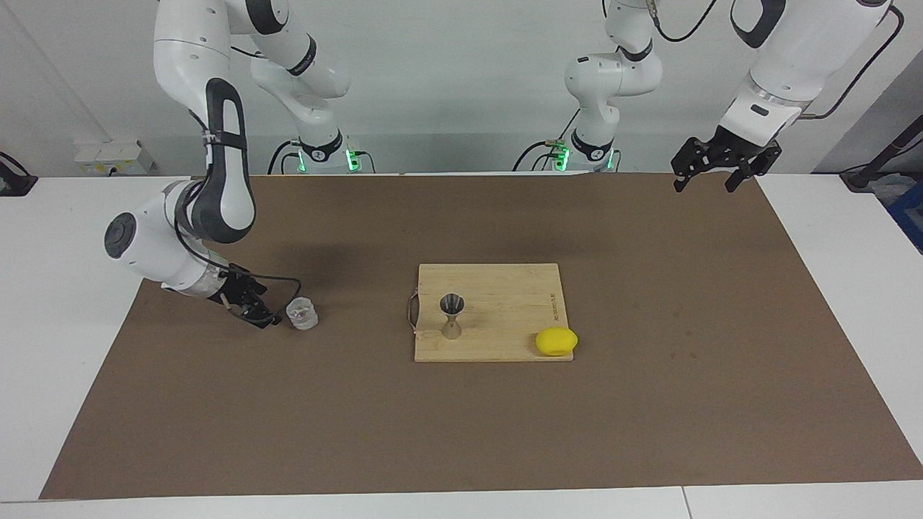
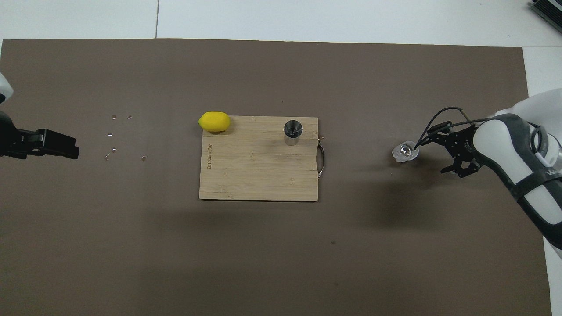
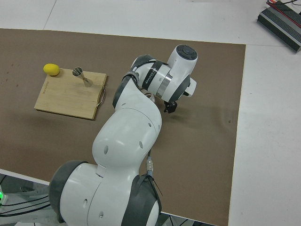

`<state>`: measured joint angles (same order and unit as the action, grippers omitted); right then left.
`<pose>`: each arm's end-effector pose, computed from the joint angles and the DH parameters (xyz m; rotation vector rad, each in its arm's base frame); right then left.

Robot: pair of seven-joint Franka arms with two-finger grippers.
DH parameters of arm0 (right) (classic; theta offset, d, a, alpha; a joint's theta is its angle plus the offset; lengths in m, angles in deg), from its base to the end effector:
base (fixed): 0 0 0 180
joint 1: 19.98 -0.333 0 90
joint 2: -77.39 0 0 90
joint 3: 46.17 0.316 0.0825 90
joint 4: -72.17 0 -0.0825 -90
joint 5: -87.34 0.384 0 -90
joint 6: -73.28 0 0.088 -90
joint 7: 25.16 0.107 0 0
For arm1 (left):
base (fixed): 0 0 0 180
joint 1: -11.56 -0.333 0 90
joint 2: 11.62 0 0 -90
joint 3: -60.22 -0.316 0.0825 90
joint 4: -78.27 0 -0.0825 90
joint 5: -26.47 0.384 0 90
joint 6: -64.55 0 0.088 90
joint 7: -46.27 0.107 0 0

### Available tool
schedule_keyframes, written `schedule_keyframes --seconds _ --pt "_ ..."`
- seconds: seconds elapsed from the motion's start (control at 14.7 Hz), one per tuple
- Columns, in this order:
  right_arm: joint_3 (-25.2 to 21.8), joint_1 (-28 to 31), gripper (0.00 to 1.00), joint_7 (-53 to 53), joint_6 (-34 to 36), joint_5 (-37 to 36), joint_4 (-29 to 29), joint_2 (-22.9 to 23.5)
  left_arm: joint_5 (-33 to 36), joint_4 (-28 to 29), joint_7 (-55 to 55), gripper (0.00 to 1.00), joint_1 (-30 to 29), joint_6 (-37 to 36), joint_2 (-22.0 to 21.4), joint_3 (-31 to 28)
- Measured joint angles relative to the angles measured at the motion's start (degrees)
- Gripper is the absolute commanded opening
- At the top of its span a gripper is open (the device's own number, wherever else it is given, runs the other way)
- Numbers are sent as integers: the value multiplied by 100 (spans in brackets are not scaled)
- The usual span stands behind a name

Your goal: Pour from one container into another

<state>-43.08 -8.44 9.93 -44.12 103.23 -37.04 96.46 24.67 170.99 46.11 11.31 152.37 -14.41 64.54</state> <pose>0.5968 -0.0750 0.3121 -2.6208 1.2872 0.3559 0.5333 -0.0424 0.6254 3.1128 -0.1070 -0.0591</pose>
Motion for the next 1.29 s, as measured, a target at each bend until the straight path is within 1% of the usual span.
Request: schedule_keyframes --seconds 0.14,0.2,0.34,0.47,0.68,0.88,1.09,1.29 --pt "30 -58 100 -435 -31 -265 42 -182 0 0 0 100 0 0 0 0" --pt "36 -163 100 -683 -31 -532 56 -288 0 0 0 100 0 0 0 0" --pt "45 -484 100 -961 -31 -1215 61 -462 0 0 0 100 0 0 0 0" --pt "56 -855 100 -1001 -31 -1537 63 -585 0 0 0 100 0 0 0 0" --pt "69 -1267 100 -1014 -28 -1587 71 -807 0 0 0 100 0 0 0 0" --pt "69 -1348 100 -1119 73 -1591 91 -1236 0 0 0 100 0 0 0 0" --pt "6 -1301 100 -1480 488 -1591 195 -1769 0 0 0 100 0 0 0 0" --pt "-73 -1178 100 -1691 1073 -1591 619 -2017 0 0 0 100 0 0 0 0"
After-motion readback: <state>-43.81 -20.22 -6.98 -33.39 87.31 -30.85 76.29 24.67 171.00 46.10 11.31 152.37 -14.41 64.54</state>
